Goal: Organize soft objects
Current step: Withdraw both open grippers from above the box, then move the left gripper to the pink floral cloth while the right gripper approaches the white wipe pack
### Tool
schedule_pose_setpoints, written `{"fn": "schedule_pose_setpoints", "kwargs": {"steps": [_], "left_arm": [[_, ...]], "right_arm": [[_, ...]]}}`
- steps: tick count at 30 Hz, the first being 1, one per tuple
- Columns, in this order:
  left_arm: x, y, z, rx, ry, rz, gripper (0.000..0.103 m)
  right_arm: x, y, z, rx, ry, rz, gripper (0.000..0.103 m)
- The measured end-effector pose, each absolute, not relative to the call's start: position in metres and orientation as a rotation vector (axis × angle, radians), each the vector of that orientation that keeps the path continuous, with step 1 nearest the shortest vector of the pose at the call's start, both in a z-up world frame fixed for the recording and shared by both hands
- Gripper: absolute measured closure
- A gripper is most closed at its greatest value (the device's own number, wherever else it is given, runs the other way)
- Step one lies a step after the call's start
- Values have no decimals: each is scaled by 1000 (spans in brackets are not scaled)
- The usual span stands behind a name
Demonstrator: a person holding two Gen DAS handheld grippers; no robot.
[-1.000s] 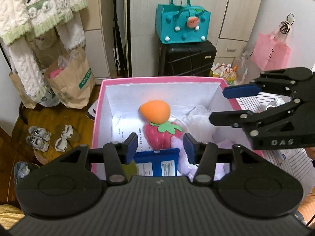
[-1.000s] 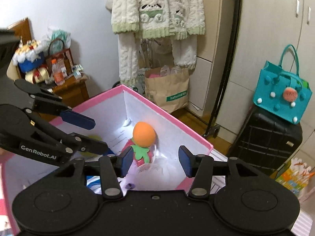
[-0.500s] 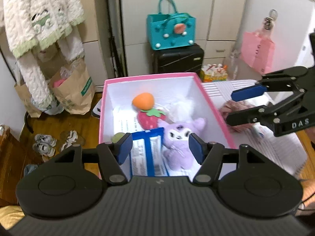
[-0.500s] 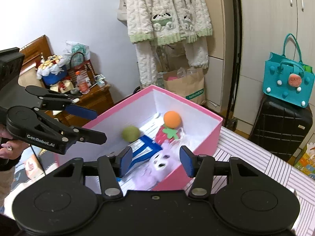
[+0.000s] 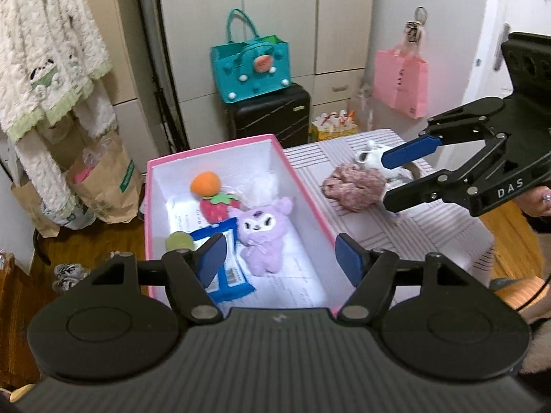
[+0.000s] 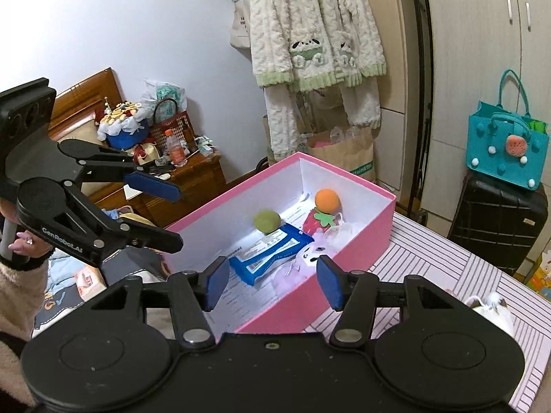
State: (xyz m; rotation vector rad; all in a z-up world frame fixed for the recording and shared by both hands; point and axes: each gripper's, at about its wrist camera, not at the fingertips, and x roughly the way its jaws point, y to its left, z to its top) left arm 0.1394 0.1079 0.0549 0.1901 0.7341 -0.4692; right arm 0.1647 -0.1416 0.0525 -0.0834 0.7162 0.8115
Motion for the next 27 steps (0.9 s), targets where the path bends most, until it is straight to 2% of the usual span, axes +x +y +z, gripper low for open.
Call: {"fn": "schedule_pose_setpoints", "kwargs": {"steps": [14, 18, 27], "left_arm": [[123, 65, 57, 187, 788, -530, 32], [122, 48, 51, 189, 798, -560, 29], [126, -3, 28, 205, 858, -687, 28]], "right_arm": [[130, -185, 54, -122, 735, 813, 36], [123, -196, 51, -146, 748, 825, 35], [120, -224, 22, -115, 816, 811, 32]]}}
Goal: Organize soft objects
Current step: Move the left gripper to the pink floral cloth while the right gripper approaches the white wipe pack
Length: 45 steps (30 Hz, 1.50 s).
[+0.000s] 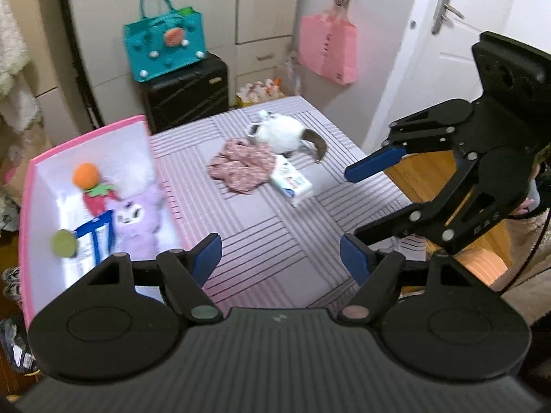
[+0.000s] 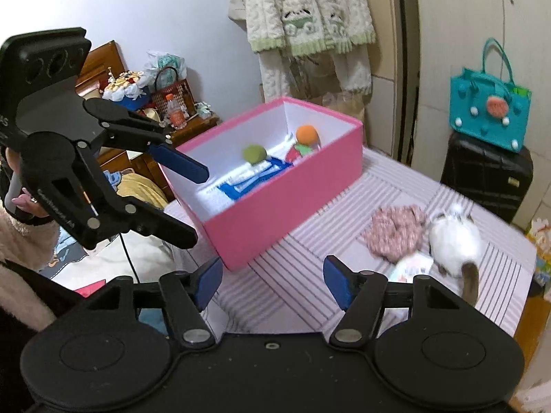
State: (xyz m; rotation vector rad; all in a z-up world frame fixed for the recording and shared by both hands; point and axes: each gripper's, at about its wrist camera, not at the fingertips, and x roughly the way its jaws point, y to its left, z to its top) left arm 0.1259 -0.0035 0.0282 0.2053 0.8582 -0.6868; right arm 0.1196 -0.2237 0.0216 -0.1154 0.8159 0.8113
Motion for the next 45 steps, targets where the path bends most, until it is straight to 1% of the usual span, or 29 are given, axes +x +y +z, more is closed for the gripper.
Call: {"fn": "schedule_pose_setpoints", "kwargs": {"steps": [4, 11, 19, 20, 21, 22, 27, 34, 38, 43, 45], "left_arm": [[136, -20, 16, 163, 880, -733, 28], [142, -47, -8, 174, 839, -705, 28], [162, -63, -35, 102, 810, -617, 28], [165, -64, -39, 86, 805, -608, 28], [168, -65, -42, 75, 799, -591, 28], [171, -68, -45, 72, 789, -568, 28], [179, -87, -63, 151, 693, -439, 28], [207, -97, -84, 93, 717, -406, 28], [231, -98, -101, 22, 794, -373, 28], [244, -101, -109, 1, 763, -317, 28], [248, -102, -110, -21, 762, -318, 26]], "right_arm": [[120, -238, 2, -100, 848, 788, 32], [123, -253, -24, -83, 854, 779, 32], [133, -266, -53, -107, 749, 712, 31], [134, -268, -60, -98, 713, 706, 30], [135, -271, -67, -86, 671, 710, 26], [137, -273, -75, -81, 640, 702, 25], [147, -274, -97, -86, 570, 609, 25], [167, -267, -117, -176, 591, 564, 26], [176, -263, -126, -176, 612, 557, 26], [190, -260, -132, -177, 656, 509, 26], [195, -260, -134, -152, 676, 526, 26]]}}
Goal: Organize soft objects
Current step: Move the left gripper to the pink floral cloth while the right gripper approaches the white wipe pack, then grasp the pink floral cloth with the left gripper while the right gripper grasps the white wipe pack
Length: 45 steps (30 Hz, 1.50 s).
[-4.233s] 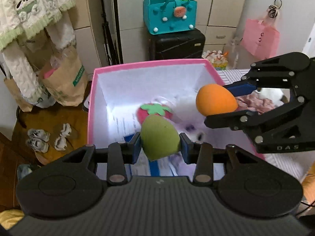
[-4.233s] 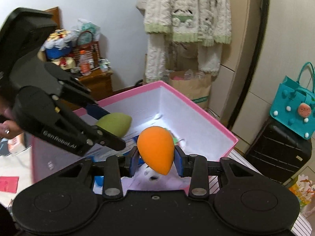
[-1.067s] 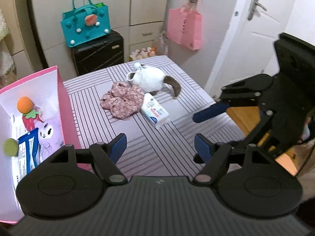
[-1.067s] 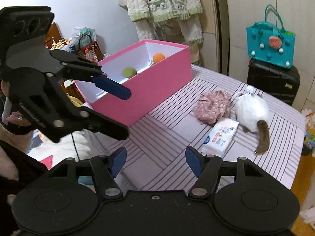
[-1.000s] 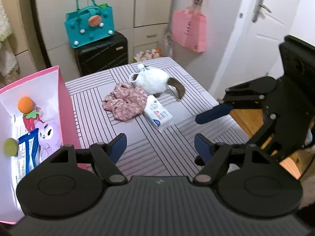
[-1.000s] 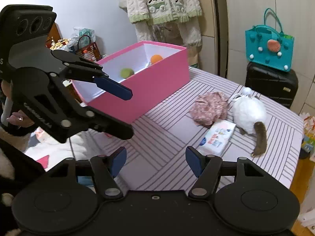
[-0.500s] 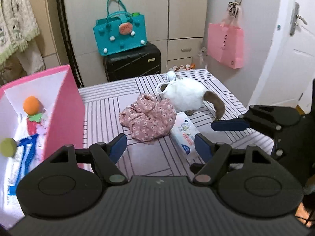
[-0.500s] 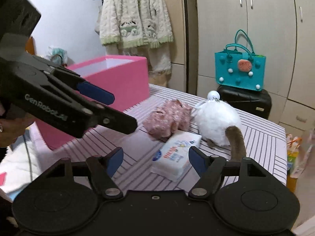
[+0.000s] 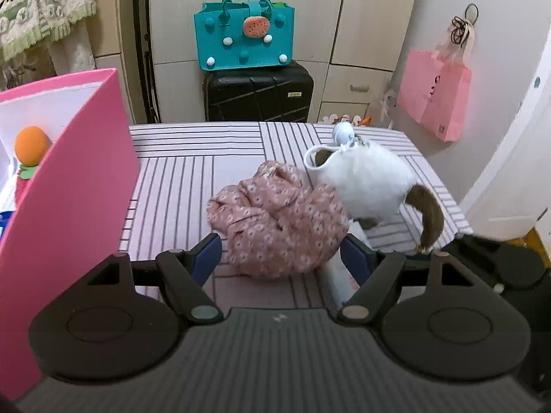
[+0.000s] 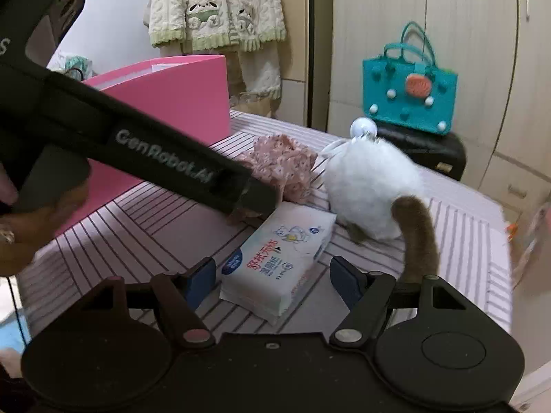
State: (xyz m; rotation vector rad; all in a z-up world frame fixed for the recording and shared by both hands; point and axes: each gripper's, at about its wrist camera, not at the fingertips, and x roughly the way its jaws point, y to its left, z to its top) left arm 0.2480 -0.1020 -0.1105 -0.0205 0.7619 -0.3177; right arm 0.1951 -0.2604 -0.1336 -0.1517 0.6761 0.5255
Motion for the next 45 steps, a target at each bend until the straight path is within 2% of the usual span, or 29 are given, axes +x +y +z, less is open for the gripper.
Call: {"fn": "schedule_pose_setpoints", "kwargs": {"steps": [7, 8, 10, 17, 19, 20, 21, 23, 25, 28, 30, 40, 42, 43, 45], "left_arm": [[264, -113, -120, -30, 753, -262, 21], [266, -113, -120, -37, 749, -254, 20], [269, -114, -121, -50, 741, -237, 19], [275, -116, -128, -43, 701, -223, 19], [277, -117, -131, -41, 711, -226, 19], [278, -117, -132, -49, 718, -228, 20], [280, -116, -133, -53, 730, -222, 23], [280, -115, -135, -43, 741, -208, 38], [278, -115, -133, -12, 734, -202, 59], [273, -112, -131, -5, 732, -218, 80], [268, -110, -131, 0, 729, -230, 86], [248, -95, -130, -59, 734, -264, 91], [242, -93, -129, -55, 728, -264, 91], [239, -92, -128, -53, 727, -263, 91], [233, -88, -125, -56, 732, -262, 91]], "right_arm": [[200, -254, -139, -154, 663, 522, 27], [200, -255, -139, -150, 660, 517, 29], [199, -257, -139, -145, 648, 503, 39], [184, -266, -137, -114, 621, 468, 49], [180, -266, -138, -126, 620, 449, 58], [180, -266, -138, -132, 618, 437, 58], [179, -267, -138, -131, 620, 436, 58], [178, -270, -137, -117, 626, 439, 58], [178, -272, -137, -104, 631, 434, 58], [177, -272, -136, -106, 633, 432, 58], [176, -270, -136, -112, 637, 429, 58], [183, -265, -137, -110, 648, 409, 48], [181, -263, -138, -108, 642, 400, 48], [181, -263, -138, -107, 641, 395, 55], [179, -263, -138, -101, 635, 389, 58]]}}
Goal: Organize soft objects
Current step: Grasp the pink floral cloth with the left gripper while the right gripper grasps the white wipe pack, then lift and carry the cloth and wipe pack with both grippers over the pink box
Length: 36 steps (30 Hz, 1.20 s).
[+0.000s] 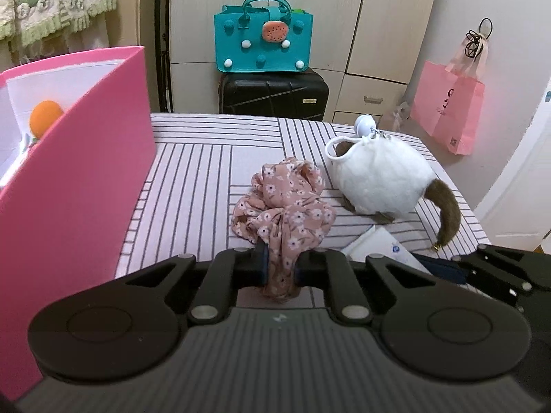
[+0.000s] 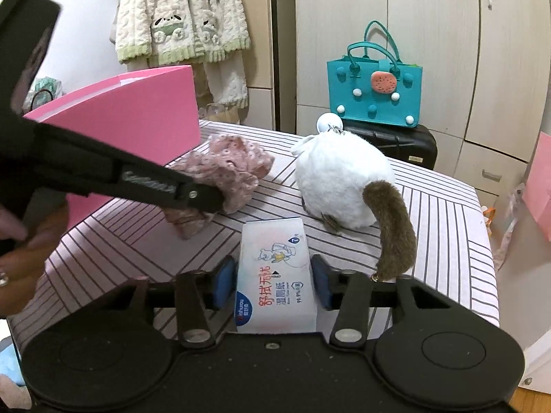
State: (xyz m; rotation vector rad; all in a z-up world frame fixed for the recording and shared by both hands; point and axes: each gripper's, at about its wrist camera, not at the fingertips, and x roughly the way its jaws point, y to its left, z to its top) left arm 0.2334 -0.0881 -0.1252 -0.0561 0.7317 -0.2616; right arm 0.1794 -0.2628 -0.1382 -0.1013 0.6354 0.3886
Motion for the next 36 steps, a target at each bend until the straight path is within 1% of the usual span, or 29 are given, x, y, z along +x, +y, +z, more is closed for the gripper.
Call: {"fn": "schedule_pose_setpoints", "kwargs": {"steps": [3, 9, 16, 22, 29, 36], "left_arm": [[218, -83, -120, -48, 761, -269, 91], [183, -77, -111, -30, 792, -324, 91], [163, -71, -103, 3, 826, -402, 91], [150, -62, -92, 22, 882, -496, 91], [142, -48, -73, 31, 956, -578, 91], [129, -28, -50, 60, 947, -583, 91]], "right_arm": [[177, -265, -138, -78, 623, 347, 58], [171, -276, -136, 27, 665, 372, 58], [160, -278, -133, 103, 747, 458, 58], [149, -283, -126, 112, 832, 522, 58], [137, -280, -101, 94, 879, 586, 58], [127, -266, -71, 50, 906, 633, 58]]}}
